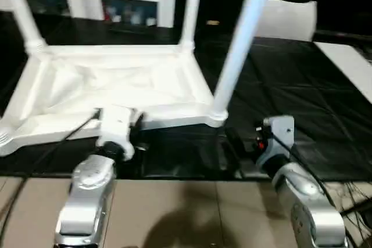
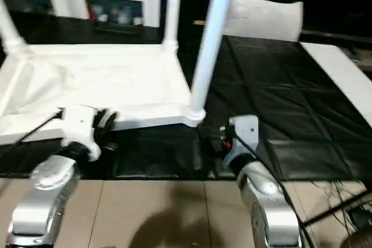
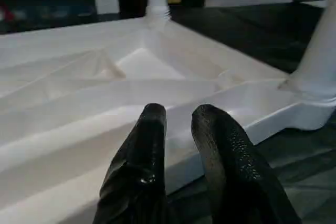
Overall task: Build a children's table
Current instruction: Rotate leg to tighten
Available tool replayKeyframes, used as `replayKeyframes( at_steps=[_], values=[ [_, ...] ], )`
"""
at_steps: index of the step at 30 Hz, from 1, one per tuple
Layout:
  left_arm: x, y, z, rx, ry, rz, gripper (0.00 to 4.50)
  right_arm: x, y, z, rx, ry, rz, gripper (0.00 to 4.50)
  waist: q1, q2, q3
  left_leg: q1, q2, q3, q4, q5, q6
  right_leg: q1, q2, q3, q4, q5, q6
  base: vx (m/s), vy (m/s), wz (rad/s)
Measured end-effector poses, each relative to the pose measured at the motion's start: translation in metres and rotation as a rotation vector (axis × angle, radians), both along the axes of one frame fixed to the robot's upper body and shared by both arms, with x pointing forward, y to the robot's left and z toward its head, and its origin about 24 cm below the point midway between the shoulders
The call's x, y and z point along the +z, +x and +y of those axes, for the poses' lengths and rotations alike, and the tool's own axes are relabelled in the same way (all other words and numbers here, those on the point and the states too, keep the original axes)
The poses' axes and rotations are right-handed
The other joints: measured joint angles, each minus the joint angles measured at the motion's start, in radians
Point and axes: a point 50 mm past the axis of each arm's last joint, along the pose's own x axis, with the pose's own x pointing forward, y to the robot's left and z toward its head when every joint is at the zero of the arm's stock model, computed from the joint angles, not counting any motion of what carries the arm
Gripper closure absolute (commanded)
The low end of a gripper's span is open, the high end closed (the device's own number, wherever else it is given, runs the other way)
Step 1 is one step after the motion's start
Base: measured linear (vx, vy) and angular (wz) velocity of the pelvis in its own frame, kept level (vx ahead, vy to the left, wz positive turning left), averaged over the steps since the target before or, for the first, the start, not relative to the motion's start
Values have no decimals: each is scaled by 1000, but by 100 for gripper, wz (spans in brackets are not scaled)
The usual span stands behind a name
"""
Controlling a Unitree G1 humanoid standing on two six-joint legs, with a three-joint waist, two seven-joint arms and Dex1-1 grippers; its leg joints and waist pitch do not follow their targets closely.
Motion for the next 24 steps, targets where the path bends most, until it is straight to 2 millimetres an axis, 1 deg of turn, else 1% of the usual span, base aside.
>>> replayKeyframes(
  at_steps=[2,3,4,5,7,10,11,12,14,15,16,17,18,19,20,21,22,23,24],
  values=[
    [0,0,1,0,3,5,339,0,0,0,-2,0,-1,0,-14,5,2,13,6,0,-8,-2,-3,16,4,-9,-15,-3,0,0,0,0],
    [0,-1,1,-2,0,3,339,0,0,0,-3,-1,-2,0,-23,6,1,15,10,0,-10,-3,-5,20,7,-10,-18,-8,-2,0,0,0],
    [1,-2,1,-5,-1,1,339,1,0,-1,-3,-3,-4,0,-30,6,0,14,11,0,-10,-4,-5,21,9,-9,-18,-8,-3,0,0,0],
    [0,-3,1,-8,-2,2,339,1,-1,-1,-5,-7,-7,0,-33,5,0,13,12,0,-10,-5,-6,22,11,-6,-18,-8,-3,63,-7,0],
    [-1,-5,-1,-17,-6,8,339,2,-4,-3,-14,-13,-11,0,-34,4,-1,14,12,2,-11,-12,-7,23,13,-1,-17,-8,-3,80,-7,1],
    [0,-5,-2,-20,-14,6,339,2,-4,-4,-17,-15,-14,0,-26,5,-5,14,12,2,-14,-22,1,24,16,1,-16,-13,-10,115,-4,3],
    [0,-5,-2,-20,-15,6,339,2,-4,-4,-16,-16,-14,0,-23,6,-7,15,12,2,-16,-26,0,24,16,1,-16,-18,-10,138,7,3],
    [0,-5,-2,-20,-13,7,339,2,-4,-3,-11,-21,-14,0,-19,7,-11,16,11,2,-17,-32,6,24,16,0,-15,-26,-14,138,7,3],
    [-1,-5,-1,-18,-11,9,339,2,-4,-2,-2,-28,-15,0,-18,7,-20,20,9,1,-18,-41,23,23,16,0,-10,-39,-25,170,15,3],
    [-1,-6,0,-19,-12,9,339,2,-5,-1,7,-29,-17,0,-20,1,-25,30,2,1,-22,-47,35,20,13,2,5,-55,-46,187,16,3],
    [-1,-6,0,-18,-14,9,339,3,-5,0,9,-27,-18,0,-22,-4,-29,35,-2,1,-21,-54,47,19,10,5,18,-69,-53,182,6,4],
    [-1,-6,0,-19,-13,8,339,3,-5,0,4,-27,-20,0,-21,-10,-33,36,-6,0,-17,-64,63,20,8,10,26,-80,-39,136,9,5],
    [0,-7,0,-23,-16,6,339,3,-5,-2,-7,-29,-19,0,-7,-11,-34,27,-11,-1,9,-81,102,34,13,19,22,-89,-18,136,9,5],
    [0,-7,-2,-31,-27,7,339,2,-6,-5,-19,-34,-15,0,6,-10,-34,19,-6,-8,45,-87,134,47,16,20,18,-93,-10,134,26,-1],
    [-1,-8,-6,-51,-38,12,339,3,-6,-9,-31,-40,-16,0,19,-9,-35,-7,1,-16,95,-77,136,57,18,20,15,-98,-7,125,39,-6],
    [-3,-10,-9,-68,-45,18,339,3,-6,-12,-42,-48,-18,0,35,-1,-33,-42,12,-20,109,-61,110,77,24,17,8,-103,-4,125,39,-6],
    [-5,-11,-9,-68,-45,23,339,4,-6,-13,-47,-52,-23,0,41,13,-33,-57,29,-19,59,-45,86,92,34,10,2,-108,-7,109,59,-8],
    [-6,-13,-7,-64,-38,26,339,4,-5,-14,-61,-51,-21,0,42,25,-29,-58,43,-18,42,-14,23,109,44,3,4,-117,2,202,61,-10],
    [-8,-15,0,-45,-20,37,339,2,-6,-13,-65,-44,-12,0,23,17,-27,-31,33,-30,34,-26,18,100,42,4,37,-136,-21,202,61,-10]
  ],
)
